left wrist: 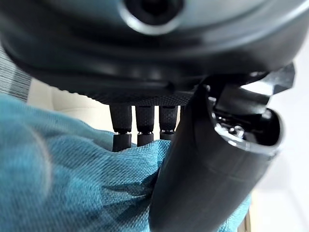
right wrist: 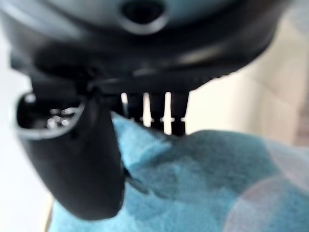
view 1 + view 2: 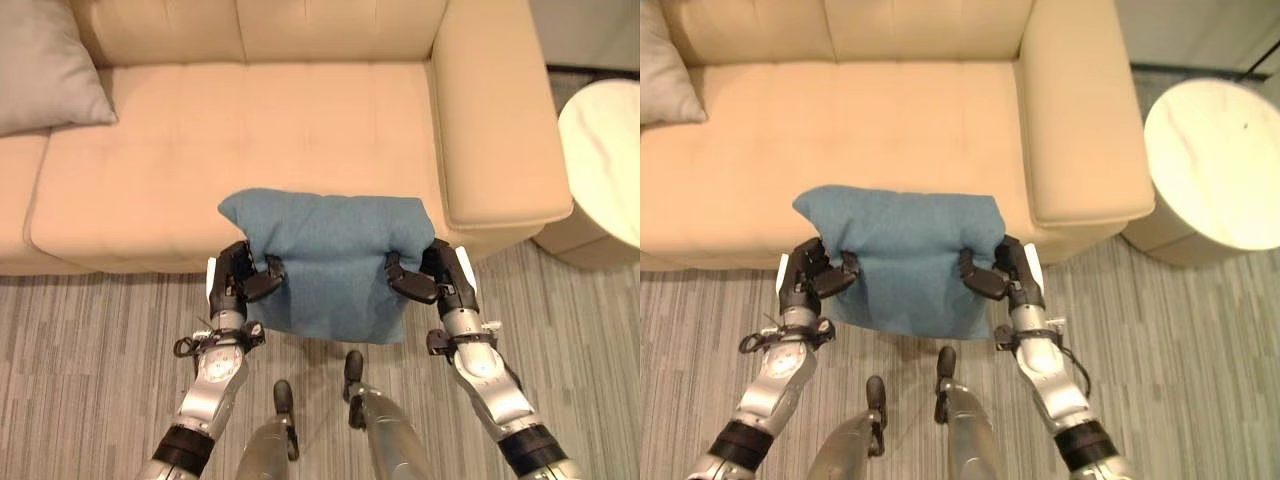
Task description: Pick up all the scattered cushions and arrange them neatly on the sofa.
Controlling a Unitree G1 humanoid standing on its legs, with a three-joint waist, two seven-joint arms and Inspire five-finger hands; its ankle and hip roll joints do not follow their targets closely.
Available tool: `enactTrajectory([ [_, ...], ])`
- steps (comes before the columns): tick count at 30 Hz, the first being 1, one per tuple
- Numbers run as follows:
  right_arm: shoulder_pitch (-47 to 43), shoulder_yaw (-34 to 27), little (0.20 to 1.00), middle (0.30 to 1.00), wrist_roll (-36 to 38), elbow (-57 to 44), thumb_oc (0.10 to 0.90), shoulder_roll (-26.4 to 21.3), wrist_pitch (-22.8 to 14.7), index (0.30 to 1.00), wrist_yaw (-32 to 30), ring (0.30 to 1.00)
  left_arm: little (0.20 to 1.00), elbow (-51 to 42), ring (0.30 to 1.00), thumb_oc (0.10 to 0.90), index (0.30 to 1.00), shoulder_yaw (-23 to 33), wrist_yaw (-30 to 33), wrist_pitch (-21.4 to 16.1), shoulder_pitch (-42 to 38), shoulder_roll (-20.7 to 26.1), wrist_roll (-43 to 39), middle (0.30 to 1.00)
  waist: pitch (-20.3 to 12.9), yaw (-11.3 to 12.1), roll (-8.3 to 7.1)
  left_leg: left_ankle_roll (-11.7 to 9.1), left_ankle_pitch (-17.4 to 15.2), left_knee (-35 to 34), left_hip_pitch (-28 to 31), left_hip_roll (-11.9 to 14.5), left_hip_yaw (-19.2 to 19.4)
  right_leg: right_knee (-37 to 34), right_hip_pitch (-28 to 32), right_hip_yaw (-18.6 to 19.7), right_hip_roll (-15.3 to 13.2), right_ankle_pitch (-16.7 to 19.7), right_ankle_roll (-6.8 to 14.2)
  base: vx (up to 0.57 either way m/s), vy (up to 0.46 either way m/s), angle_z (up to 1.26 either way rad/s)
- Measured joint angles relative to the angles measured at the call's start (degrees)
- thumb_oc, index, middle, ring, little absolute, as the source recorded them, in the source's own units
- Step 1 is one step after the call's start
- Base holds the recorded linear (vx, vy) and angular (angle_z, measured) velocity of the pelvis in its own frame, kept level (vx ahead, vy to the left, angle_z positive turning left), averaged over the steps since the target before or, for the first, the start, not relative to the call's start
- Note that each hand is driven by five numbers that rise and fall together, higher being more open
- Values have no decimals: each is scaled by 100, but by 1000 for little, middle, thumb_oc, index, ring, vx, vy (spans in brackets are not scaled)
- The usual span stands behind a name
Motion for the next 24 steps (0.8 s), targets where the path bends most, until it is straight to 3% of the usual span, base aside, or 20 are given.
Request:
enactTrajectory([
  [2,184,-149,300,300,-133,-32,400,14,1,300,66,300,300,-8,300,400,300,-86,-181,-1,141,-11,-17,300,-11,26,15,-210,135,52,129,-2,-70,-194,345,-150,-19,26,-85,125,-13,42],
  [6,375,-189,300,300,-265,-54,400,17,38,300,219,300,300,17,300,400,300,-123,-260,14,509,-135,-103,300,-26,177,7,-229,81,825,36,-15,14,-716,1068,-181,-41,22,-206,202,37,20],
  [9,664,-296,300,300,-319,-114,400,25,48,300,254,300,300,25,300,400,300,-151,-375,59,635,-210,-90,300,-126,239,-8,-236,133,252,-78,60,343,-1191,1479,-208,-42,37,-220,152,64,31],
  [11,756,-387,300,300,-338,-118,400,80,117,300,256,300,300,24,300,400,300,-183,-437,66,683,-290,-93,300,-193,400,-13,-154,350,-118,-411,201,673,-1332,1590,-223,-12,92,-133,133,77,-3],
  [13,833,-379,300,300,-382,-120,400,123,130,300,291,300,300,23,300,400,300,-181,-441,83,805,-290,-91,300,-299,450,53,-27,572,-416,-433,292,711,-1274,1625,-187,35,54,-51,266,175,-33],
  [14,950,-354,300,300,-393,-131,400,128,161,300,315,300,300,21,300,400,300,-185,-496,127,964,-298,-88,300,-400,423,158,35,650,-563,-222,236,682,-1274,1772,-139,49,-38,119,370,323,-47],
  [15,1144,-298,300,300,-409,-129,400,198,216,300,333,300,300,12,300,400,300,-194,-528,187,1226,-305,-88,300,-616,339,178,349,1094,-858,100,127,646,-964,1773,-74,-73,-246,415,284,304,-35],
  [18,1370,-244,300,300,-413,-176,400,416,265,300,337,300,300,10,300,400,300,-185,-552,273,1318,-151,-88,300,-823,316,-159,545,940,-1007,337,-273,792,-608,1707,12,-505,-480,650,151,249,-14],
  [19,1383,-246,300,300,-413,-176,400,496,269,300,337,300,300,13,300,400,300,-181,-558,294,1308,-96,-89,300,-844,307,-194,581,918,-1043,411,-363,810,-408,1659,24,-617,-536,716,53,147,-16],
  [21,1325,-176,300,300,-413,-181,400,548,287,300,383,300,300,13,300,400,300,-157,-571,304,1221,70,-90,300,-842,317,-189,668,859,-1016,561,-533,851,1000,1083,177,-996,-750,980,91,166,-6],
  [22,1336,-173,300,300,-413,-183,400,571,288,300,440,300,300,8,300,400,300,-162,-583,292,1202,201,-86,300,-844,309,-192,835,732,-920,581,-568,829,1234,996,271,-1010,-605,1060,158,186,5],
  [24,1318,-127,300,300,-415,-183,400,667,292,300,457,300,300,10,300,400,300,-90,-588,287,1179,247,-86,300,-831,338,-171,911,594,-909,703,-585,804,1716,795,490,-1014,-661,1099,162,72,5],
])
